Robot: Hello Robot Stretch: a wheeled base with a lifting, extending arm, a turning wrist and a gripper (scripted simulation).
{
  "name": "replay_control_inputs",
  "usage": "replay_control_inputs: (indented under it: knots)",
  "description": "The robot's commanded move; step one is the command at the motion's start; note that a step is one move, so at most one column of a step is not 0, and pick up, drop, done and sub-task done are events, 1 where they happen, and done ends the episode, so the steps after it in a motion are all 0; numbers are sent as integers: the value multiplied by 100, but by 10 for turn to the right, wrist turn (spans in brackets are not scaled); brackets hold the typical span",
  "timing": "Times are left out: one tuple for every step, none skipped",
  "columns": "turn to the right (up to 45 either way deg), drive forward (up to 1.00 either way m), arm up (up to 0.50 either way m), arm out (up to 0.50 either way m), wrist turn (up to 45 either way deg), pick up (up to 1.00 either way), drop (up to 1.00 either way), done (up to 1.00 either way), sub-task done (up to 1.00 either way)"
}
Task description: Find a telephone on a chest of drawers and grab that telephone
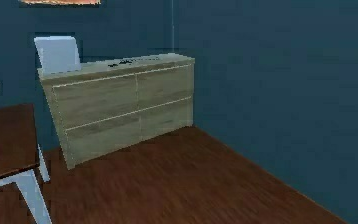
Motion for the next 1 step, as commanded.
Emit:
replay_control_inputs:
  knots:
    - [-30,0,0,0,0,0,0,0,0]
